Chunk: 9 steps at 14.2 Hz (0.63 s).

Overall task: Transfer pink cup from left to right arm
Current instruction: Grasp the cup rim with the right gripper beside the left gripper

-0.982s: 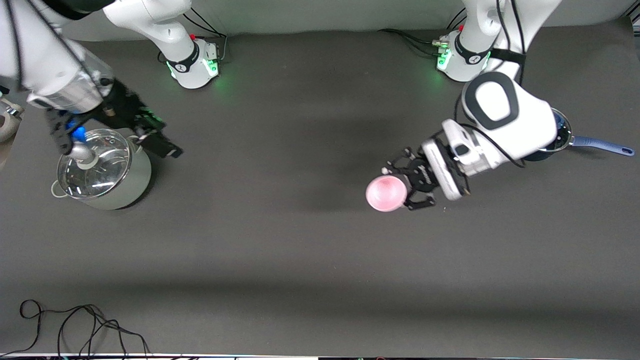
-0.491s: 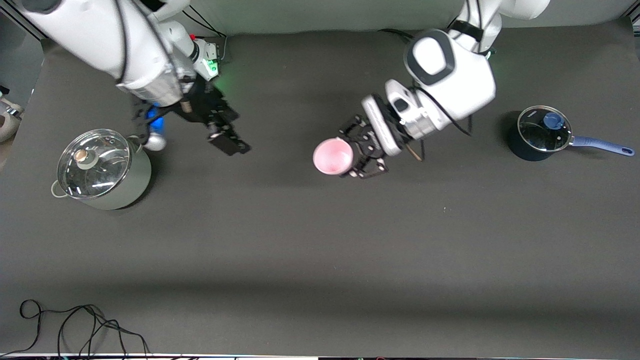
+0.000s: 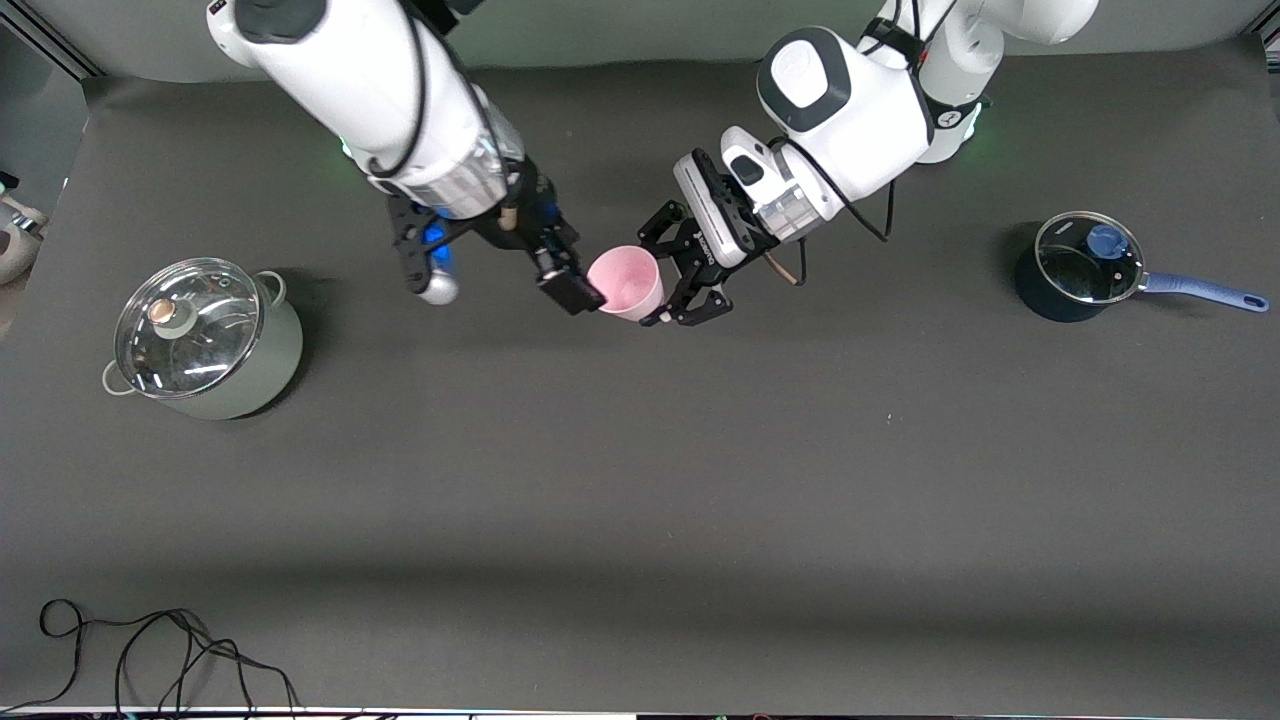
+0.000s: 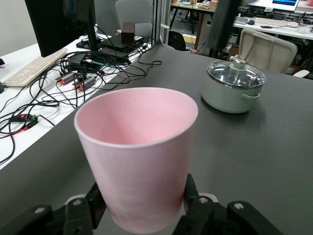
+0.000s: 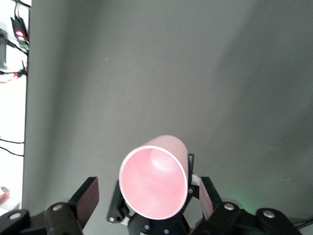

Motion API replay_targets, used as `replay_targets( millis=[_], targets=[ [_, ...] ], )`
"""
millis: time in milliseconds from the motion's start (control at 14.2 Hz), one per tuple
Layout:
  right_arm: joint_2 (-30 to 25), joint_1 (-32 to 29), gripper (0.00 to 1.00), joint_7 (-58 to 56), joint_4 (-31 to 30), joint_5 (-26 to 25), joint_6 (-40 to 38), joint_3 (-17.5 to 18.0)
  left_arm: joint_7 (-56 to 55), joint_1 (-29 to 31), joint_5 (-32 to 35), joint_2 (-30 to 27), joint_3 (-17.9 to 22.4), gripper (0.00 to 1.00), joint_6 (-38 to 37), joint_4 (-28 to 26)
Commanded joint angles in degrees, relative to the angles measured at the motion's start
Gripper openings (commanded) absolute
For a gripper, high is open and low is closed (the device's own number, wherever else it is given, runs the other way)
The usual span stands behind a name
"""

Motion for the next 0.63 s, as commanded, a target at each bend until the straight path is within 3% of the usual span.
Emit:
replay_targets(
  millis=[0, 421, 491, 561],
  targets=[
    [1.2, 1.1, 0.92, 0.5, 2.3, -0.1, -2.3, -0.4, -0.1, -1.0, -1.1, -1.7, 0.8, 0.45, 0.7, -1.4],
    [2.3, 2.5, 0.91, -2.5, 0.2, -0.3, -6.5, 1.2, -0.1, -0.9, -1.2, -1.7, 0.8, 0.45, 0.7, -1.4],
    [2.9, 2.7, 0.86, -2.5, 0.3, -0.3, -6.5, 1.2, -0.1, -0.9, -1.2, -1.7, 0.8, 0.45, 0.7, -1.3],
    [2.9, 2.7, 0.73, -2.5, 0.3, -0.4, -6.4, 1.2, -0.1, -0.9, -1.2, -1.7, 0.8, 0.45, 0.7, -1.3]
  ],
)
